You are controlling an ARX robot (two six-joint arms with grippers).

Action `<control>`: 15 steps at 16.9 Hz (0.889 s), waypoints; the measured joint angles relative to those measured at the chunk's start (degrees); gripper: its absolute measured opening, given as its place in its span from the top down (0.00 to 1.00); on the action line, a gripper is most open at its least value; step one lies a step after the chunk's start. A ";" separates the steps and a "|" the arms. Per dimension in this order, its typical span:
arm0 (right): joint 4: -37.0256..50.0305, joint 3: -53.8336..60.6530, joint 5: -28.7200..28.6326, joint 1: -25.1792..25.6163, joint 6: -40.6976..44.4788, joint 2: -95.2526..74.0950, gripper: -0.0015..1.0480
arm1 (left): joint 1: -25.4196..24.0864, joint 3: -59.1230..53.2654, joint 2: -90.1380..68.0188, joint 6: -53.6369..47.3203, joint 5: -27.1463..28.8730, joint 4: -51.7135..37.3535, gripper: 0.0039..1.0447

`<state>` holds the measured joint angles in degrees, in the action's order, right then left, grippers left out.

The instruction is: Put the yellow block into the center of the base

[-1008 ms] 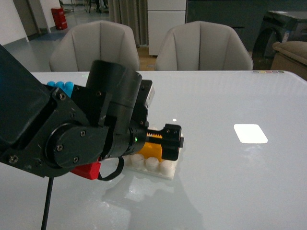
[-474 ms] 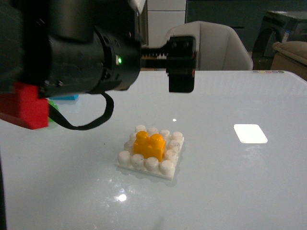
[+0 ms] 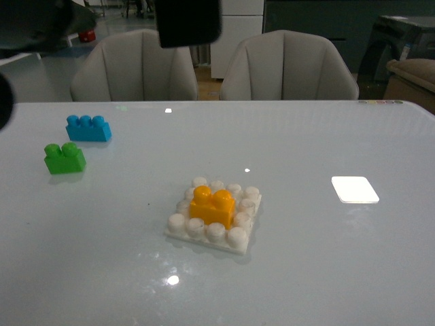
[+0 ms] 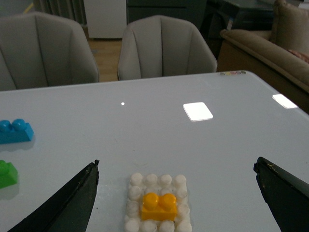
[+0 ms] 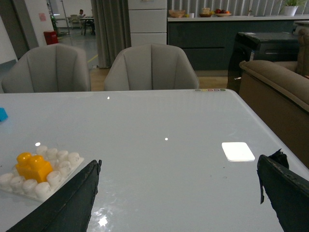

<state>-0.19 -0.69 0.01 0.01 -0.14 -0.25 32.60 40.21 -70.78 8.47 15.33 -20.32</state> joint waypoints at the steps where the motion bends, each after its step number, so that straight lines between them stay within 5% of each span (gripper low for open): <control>1: 0.00 0.00 0.00 0.00 0.00 0.00 0.06 | 0.17 -1.68 4.28 -0.17 0.94 1.55 0.06; 3: -0.02 0.00 0.02 0.00 0.00 0.00 0.06 | -1.53 -10.95 14.23 -5.25 11.76 -7.67 0.25; 4: 0.00 0.00 0.02 0.00 0.00 0.00 0.06 | -5.70 -16.31 19.54 -6.34 11.76 -7.76 0.38; 9: 0.00 0.00 0.00 0.00 0.00 0.00 0.06 | -17.75 -29.16 32.96 -7.37 -0.22 -6.60 0.99; 15: 0.00 0.00 0.00 0.00 0.00 0.00 0.06 | -26.14 -35.89 44.76 -7.63 -8.68 -1.09 0.99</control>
<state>-0.19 -0.69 0.01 0.01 -0.14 -0.25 6.46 4.32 -26.02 0.84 6.66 -21.41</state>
